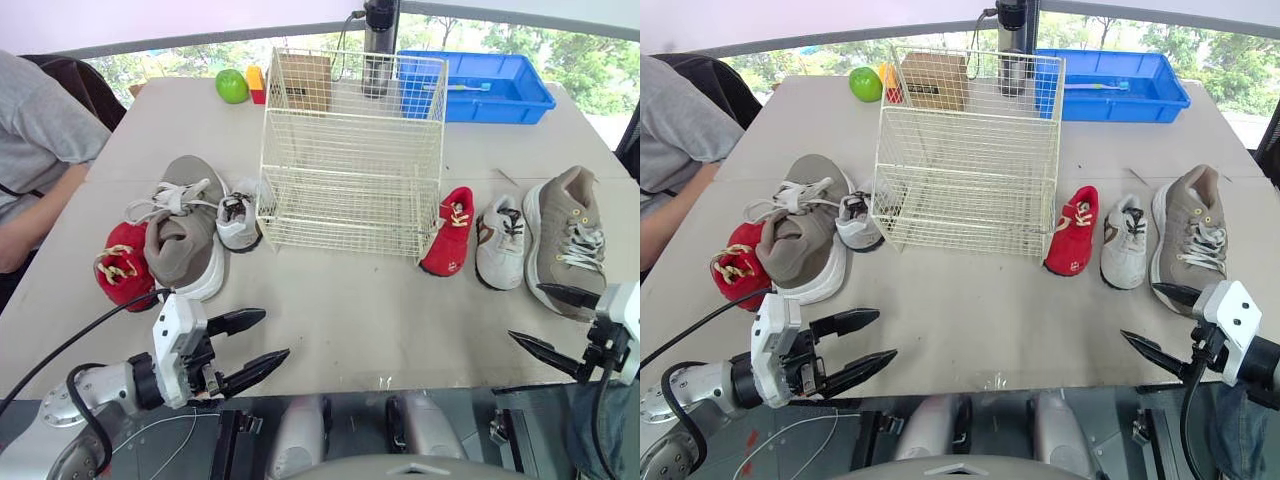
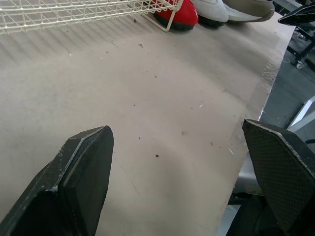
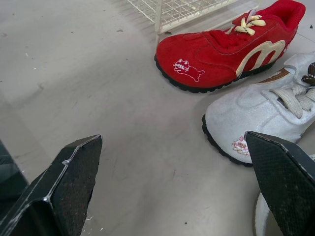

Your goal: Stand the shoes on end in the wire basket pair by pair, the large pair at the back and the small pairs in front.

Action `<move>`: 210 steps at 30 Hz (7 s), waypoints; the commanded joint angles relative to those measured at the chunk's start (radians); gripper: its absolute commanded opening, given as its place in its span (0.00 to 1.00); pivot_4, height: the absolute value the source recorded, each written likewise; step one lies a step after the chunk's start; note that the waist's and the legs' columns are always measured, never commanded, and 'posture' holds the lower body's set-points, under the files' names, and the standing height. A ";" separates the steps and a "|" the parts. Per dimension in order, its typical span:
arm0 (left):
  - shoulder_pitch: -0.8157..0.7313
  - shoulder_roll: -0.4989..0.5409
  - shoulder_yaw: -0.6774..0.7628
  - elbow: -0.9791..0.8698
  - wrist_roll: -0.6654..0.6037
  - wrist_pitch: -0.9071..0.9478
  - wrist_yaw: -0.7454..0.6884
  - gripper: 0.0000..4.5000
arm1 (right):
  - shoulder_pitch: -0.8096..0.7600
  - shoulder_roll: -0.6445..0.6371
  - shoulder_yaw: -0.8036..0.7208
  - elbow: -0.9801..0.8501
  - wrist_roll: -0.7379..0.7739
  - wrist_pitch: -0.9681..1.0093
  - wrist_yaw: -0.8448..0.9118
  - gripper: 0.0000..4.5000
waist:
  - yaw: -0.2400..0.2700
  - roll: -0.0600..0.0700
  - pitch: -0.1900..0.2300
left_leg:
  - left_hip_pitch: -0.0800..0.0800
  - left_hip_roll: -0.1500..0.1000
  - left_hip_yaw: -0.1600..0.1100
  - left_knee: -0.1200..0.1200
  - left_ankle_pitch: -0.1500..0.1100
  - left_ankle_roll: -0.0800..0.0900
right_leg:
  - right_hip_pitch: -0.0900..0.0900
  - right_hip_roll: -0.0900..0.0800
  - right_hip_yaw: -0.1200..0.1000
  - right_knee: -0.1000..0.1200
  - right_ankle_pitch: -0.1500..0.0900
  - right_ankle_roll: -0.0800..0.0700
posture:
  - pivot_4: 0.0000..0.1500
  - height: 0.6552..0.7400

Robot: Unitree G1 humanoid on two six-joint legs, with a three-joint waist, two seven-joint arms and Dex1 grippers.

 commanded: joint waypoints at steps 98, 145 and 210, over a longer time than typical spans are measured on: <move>-0.279 -0.325 0.003 -0.072 0.247 0.244 1.160 0.88 | -0.871 0.317 0.604 0.008 0.116 0.094 0.050 1.00 | -0.001 -0.003 0.000 | 0.001 -0.004 -0.002 0.001 0.000 0.001 | 0.000 0.001 -0.005 0.002 0.004 0.002 | 1.00 1.00; -1.557 -0.199 -0.345 1.017 0.265 -1.435 -0.528 0.16 | -1.899 -0.316 0.960 0.583 0.079 0.747 0.405 0.69 | -0.002 0.007 0.013 | -0.045 -0.004 -0.001 0.018 -0.001 0.003 | -0.034 0.001 -0.016 0.005 0.007 0.004 | 1.00 1.00; -1.219 -0.338 -0.208 0.407 -0.612 0.444 0.801 0.69 | -1.586 0.300 0.088 0.308 1.074 1.149 -0.975 0.00 | -0.003 0.014 0.015 | -0.038 -0.008 -0.024 0.030 0.003 -0.002 | -0.022 0.001 -0.024 0.019 0.008 0.008 | 1.00 1.00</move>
